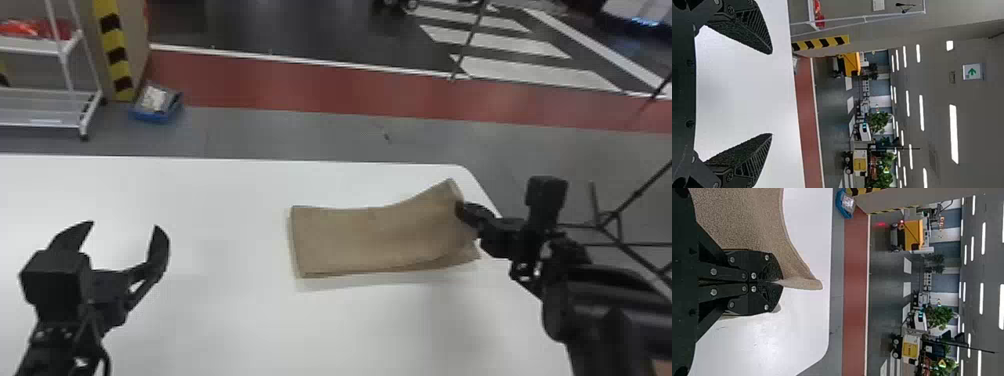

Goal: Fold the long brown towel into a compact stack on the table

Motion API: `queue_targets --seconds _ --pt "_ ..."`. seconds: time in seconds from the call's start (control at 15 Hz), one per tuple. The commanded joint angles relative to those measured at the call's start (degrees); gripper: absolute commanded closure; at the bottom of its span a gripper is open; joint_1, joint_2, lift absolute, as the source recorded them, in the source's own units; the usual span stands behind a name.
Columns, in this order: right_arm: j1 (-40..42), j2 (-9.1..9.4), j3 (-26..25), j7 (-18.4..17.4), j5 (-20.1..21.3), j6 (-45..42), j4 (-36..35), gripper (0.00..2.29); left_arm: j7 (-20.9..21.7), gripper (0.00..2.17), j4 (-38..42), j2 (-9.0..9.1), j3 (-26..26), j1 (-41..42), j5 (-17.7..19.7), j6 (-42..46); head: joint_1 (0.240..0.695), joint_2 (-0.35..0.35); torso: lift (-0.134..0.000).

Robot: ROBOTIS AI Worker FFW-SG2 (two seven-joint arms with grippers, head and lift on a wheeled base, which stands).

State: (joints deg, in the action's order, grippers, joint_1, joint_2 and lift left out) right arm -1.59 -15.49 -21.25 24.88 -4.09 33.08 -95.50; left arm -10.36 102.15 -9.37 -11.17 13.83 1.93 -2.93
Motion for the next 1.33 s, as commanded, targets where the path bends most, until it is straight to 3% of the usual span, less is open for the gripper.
queue_targets --seconds 0.0,0.13,0.2,0.47,0.67,0.73,0.8,0.87,1.27 --pt "-0.88 -0.06 -1.33 0.61 -1.71 5.2 -4.69 1.41 -0.01 0.15 0.06 -0.03 -0.08 -0.03 -0.09 -0.02 0.695 -0.259 -0.112" --pt "-0.61 -0.06 -3.35 0.61 -3.29 6.08 -6.8 1.41 -0.01 0.15 0.15 -0.03 -0.08 -0.03 -0.09 -0.02 0.695 -0.255 -0.112" --pt "-0.79 -0.24 -3.09 0.61 -1.97 5.9 -5.92 1.41 -0.01 0.15 0.15 -0.21 0.1 -0.03 0.0 -0.02 0.695 -0.255 -0.112" --pt "-0.96 -0.15 -0.19 -0.18 2.34 -1.83 3.92 1.41 0.08 0.15 -0.29 -0.3 0.1 -0.11 -0.09 -0.02 0.695 -0.266 -0.112" --pt "-1.05 -0.33 -0.63 -0.35 2.78 -3.41 5.33 1.41 0.08 0.15 -0.64 -0.47 0.45 -0.11 0.27 -0.02 0.695 -0.271 -0.112" --pt "-1.05 -0.33 -0.89 -0.44 2.69 -3.41 5.24 1.33 0.08 0.15 -0.81 -0.38 0.45 -0.2 0.27 -0.02 0.695 -0.272 -0.112" --pt "-0.96 -0.15 -1.16 -1.23 2.6 -4.65 4.97 0.79 -0.01 0.14 -0.81 -0.38 0.45 -0.2 0.27 0.16 0.695 -0.273 -0.112" --pt "-0.52 -0.06 -1.42 -2.82 2.69 -7.46 4.97 0.01 -0.18 0.14 -0.81 -0.21 0.45 -0.2 0.35 0.16 0.695 -0.275 -0.112" --pt "5.36 1.08 -3.62 -4.93 0.4 -16.6 0.93 0.06 -0.1 0.14 -0.9 -0.21 0.1 -0.64 0.44 0.33 0.695 -0.303 -0.112"
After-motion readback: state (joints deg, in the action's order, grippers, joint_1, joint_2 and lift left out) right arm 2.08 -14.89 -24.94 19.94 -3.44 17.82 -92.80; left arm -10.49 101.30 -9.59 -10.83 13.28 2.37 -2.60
